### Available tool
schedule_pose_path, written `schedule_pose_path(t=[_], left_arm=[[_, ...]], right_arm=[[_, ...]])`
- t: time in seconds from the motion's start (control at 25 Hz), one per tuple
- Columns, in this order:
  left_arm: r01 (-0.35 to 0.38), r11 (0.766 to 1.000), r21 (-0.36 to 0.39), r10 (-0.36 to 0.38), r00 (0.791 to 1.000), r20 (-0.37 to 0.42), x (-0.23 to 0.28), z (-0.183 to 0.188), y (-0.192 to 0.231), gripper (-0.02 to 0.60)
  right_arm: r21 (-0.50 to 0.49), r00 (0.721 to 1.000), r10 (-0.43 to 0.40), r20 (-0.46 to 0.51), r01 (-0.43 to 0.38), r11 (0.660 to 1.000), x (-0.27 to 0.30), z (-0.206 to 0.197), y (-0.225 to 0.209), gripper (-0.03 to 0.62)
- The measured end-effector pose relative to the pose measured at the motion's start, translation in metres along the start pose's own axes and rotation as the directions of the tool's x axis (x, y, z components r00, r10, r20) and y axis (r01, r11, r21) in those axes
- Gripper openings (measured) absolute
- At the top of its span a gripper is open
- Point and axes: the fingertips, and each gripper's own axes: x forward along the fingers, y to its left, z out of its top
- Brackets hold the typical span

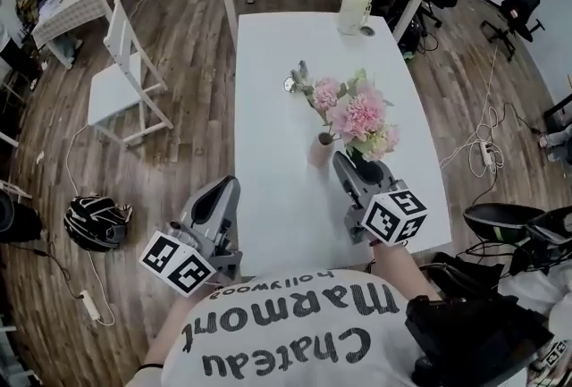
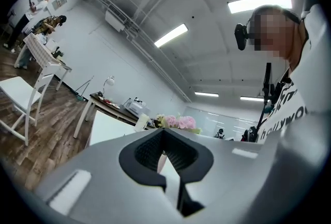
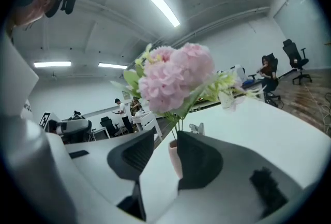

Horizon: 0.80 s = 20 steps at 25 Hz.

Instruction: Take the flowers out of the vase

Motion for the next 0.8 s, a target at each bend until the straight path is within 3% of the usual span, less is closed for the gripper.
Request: schedule_pose_path(t=[0.2, 0.4, 0.64, 0.8], left_arm=[[-0.077, 0.997, -0.012, 0.076, 0.995, -0.07, 0.006, -0.021, 0.01, 0.003], [-0.137, 0.991, -0.013, 0.134, 0.984, -0.119, 0.006, -0.031, 0.018, 0.003], [-0.18, 0.983, -0.029, 0.176, 0.977, -0.117, 0.003, -0.037, 0.031, 0.003], [-0.169, 0.985, -0.019, 0.167, 0.982, -0.093, 0.001, -0.037, 0.031, 0.003]], right_arm=[[0.058, 0.994, 0.05, 0.094, -0.055, 0.997, 0.021, 0.013, -0.01, 0.179], [0.044, 0.985, 0.102, 0.141, -0.109, 0.993, 0.039, 0.03, -0.016, 0.175], [0.023, 0.973, 0.16, 0.164, -0.166, 0.986, 0.054, 0.038, -0.018, 0.046], [-0.019, 0.972, 0.158, 0.176, -0.157, 0.987, 0.05, 0.044, -0.019, 0.037]])
